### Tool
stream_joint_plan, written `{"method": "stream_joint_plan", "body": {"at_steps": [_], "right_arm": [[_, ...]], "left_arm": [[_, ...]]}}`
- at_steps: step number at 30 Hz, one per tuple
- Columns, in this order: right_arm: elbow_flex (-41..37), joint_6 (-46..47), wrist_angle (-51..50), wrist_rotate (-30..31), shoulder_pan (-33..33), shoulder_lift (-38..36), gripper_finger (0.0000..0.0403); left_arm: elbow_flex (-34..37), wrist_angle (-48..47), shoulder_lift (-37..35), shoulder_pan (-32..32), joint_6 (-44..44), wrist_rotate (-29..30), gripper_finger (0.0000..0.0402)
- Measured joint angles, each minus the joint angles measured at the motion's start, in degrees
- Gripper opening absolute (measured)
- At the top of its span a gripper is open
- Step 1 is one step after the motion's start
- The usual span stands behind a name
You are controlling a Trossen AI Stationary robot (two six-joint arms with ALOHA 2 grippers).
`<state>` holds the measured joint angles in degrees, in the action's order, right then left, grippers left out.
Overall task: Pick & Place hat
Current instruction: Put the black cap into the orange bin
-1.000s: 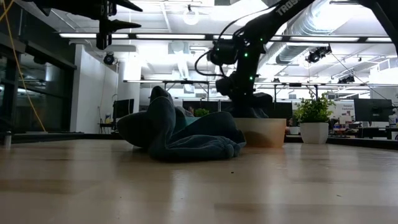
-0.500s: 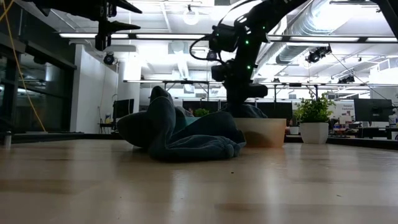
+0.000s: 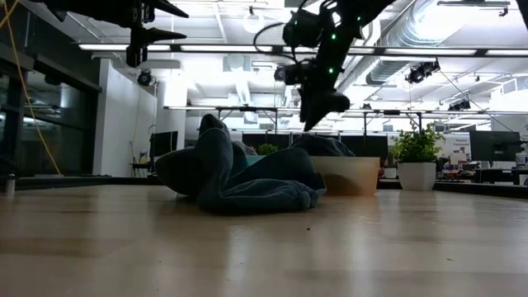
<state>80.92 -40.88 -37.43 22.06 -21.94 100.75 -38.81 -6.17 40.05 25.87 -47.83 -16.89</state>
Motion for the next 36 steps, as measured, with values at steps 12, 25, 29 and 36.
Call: {"method": "stream_joint_plan", "body": {"at_steps": [12, 25, 29, 36], "right_arm": [[0.02, 5.83, 0.17, 3.52, 3.58, -6.38, 0.0184], [0.02, 36.01, -3.4, -8.55, 7.68, -17.8, 0.0184], [0.02, 43.02, -5.28, -13.28, 7.66, -19.97, 0.0184], [0.02, 47.77, -10.23, -16.31, 7.66, -22.25, 0.0184]], "left_arm": [[0.0, -0.56, 0.0, 0.01, 0.02, -0.11, 0.0159], [0.0, -12.98, 0.02, 0.0, -3.77, -1.21, 0.0159], [0.0, -15.59, 0.01, -0.64, -8.26, -1.08, 0.0159], [0.0, -20.62, 0.81, -9.59, -14.1, 8.5, 0.0159]]}}
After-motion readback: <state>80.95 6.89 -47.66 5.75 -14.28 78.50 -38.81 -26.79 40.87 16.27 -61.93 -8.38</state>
